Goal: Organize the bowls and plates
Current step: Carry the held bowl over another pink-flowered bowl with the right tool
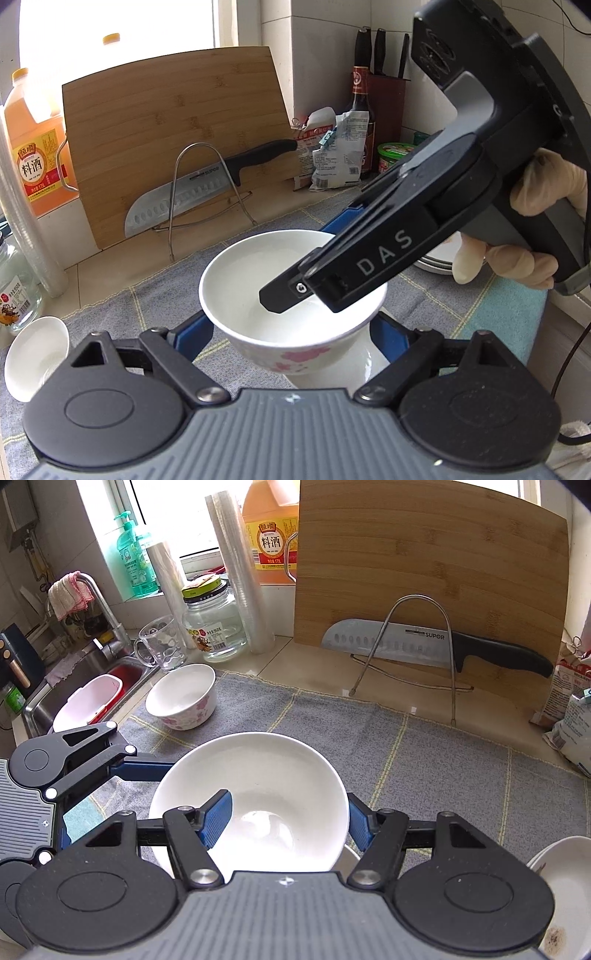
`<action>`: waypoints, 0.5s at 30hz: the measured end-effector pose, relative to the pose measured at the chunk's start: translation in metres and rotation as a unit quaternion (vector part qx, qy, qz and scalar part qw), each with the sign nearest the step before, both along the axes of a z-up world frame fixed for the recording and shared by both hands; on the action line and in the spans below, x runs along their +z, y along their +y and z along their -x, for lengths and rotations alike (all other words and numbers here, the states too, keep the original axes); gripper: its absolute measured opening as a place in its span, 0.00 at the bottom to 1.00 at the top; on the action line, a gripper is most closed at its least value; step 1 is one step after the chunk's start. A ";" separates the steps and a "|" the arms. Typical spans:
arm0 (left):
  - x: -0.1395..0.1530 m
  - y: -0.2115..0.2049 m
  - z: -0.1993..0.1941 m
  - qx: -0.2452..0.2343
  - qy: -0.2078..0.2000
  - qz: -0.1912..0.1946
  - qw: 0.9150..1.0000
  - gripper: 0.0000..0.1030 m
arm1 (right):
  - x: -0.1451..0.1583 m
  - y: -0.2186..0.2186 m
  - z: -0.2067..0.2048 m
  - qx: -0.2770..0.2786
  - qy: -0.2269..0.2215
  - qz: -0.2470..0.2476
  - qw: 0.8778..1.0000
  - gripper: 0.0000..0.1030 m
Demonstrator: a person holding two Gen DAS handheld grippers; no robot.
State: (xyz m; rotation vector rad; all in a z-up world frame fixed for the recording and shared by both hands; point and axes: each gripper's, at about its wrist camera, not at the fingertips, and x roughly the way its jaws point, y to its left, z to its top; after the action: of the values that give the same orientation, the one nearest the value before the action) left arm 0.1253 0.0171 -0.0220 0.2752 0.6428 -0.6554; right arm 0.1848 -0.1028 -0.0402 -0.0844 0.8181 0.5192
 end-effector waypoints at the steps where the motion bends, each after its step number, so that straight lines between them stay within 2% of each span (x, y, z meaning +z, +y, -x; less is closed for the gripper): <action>1: -0.001 -0.002 0.001 -0.004 0.001 0.000 1.000 0.88 | -0.001 -0.002 0.003 -0.004 0.000 0.001 1.000 0.69; 15: -0.022 -0.020 0.004 -0.032 0.025 -0.017 0.999 0.88 | -0.019 -0.020 0.022 -0.041 0.009 0.003 0.999 0.69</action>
State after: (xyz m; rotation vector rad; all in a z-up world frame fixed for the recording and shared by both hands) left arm 0.1214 -0.0026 -0.0436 0.3131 0.6963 -0.7148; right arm 0.1632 -0.1226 -0.0590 -0.0518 0.8369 0.4411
